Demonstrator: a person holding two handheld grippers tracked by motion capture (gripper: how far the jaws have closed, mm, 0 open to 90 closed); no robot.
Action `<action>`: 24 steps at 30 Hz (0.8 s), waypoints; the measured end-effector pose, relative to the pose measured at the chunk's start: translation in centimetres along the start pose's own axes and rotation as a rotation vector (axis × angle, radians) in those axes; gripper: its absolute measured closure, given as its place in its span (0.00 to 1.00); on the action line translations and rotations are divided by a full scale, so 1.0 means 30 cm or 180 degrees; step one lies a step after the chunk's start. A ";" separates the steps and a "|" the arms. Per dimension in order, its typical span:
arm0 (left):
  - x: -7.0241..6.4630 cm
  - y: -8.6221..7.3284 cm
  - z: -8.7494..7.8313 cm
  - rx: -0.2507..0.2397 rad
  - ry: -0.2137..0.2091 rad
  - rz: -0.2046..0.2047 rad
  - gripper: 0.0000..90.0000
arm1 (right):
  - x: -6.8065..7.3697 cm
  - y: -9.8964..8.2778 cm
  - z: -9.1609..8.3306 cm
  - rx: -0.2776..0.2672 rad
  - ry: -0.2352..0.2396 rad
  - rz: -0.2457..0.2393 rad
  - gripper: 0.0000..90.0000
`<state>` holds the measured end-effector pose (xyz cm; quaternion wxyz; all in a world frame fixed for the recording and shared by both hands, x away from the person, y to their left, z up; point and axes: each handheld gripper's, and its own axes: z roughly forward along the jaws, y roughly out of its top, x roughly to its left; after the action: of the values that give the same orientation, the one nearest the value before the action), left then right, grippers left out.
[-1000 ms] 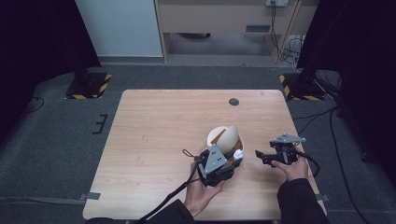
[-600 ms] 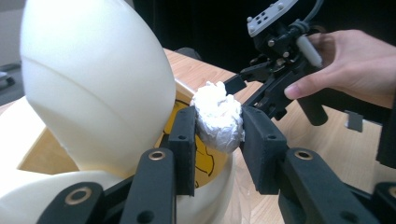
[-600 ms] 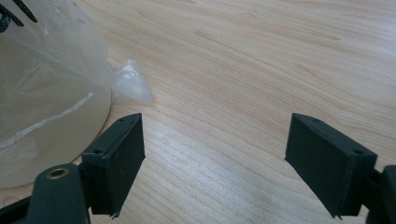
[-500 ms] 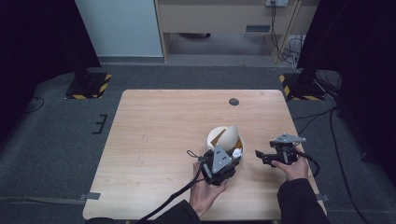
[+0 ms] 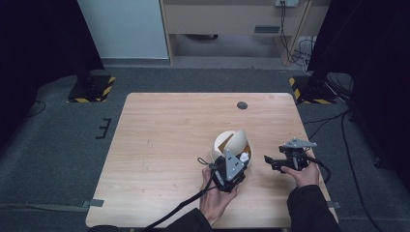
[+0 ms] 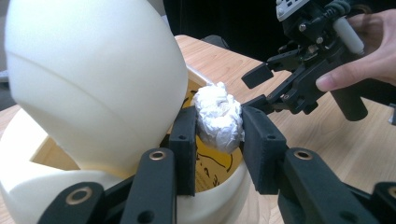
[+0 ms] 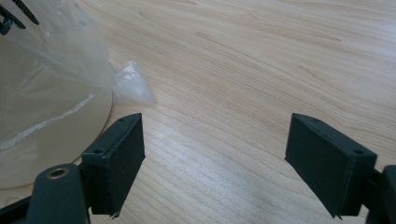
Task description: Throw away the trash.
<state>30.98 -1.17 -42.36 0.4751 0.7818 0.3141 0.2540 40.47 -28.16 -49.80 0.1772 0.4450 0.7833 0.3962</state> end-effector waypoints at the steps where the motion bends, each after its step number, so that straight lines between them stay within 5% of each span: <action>1: 0.000 0.000 0.000 0.0001 0.0007 -0.0010 0.73 | 0.000 0.000 0.000 -0.0001 -0.0001 0.0002 0.22; 5: -0.003 -0.004 0.004 0.0003 0.0043 0.0014 0.59 | 0.001 0.002 0.000 -0.0021 0.0010 -0.0011 0.22; 11: -0.008 -0.005 -0.001 -0.0018 -0.0047 -0.0034 0.53 | 0.001 0.002 -0.001 -0.0023 0.0016 -0.0024 0.22; 19: -0.014 -0.008 -0.038 -0.0153 -0.0459 -0.0082 0.45 | 0.001 0.003 -0.003 -0.0030 0.0011 -0.0009 0.22; 21: -0.010 -0.011 -0.052 -0.0244 -0.0669 -0.0100 0.42 | 0.001 0.003 -0.003 -0.0032 0.0009 -0.0008 0.22; 24: 0.000 -0.017 -0.086 -0.0327 -0.0760 -0.0097 0.41 | 0.001 0.002 -0.004 -0.0030 0.0009 -0.0001 0.22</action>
<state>29.07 0.50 -41.73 0.5523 0.7762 0.2536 0.1676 40.42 -28.18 -49.69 0.1783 0.4435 0.7818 0.4005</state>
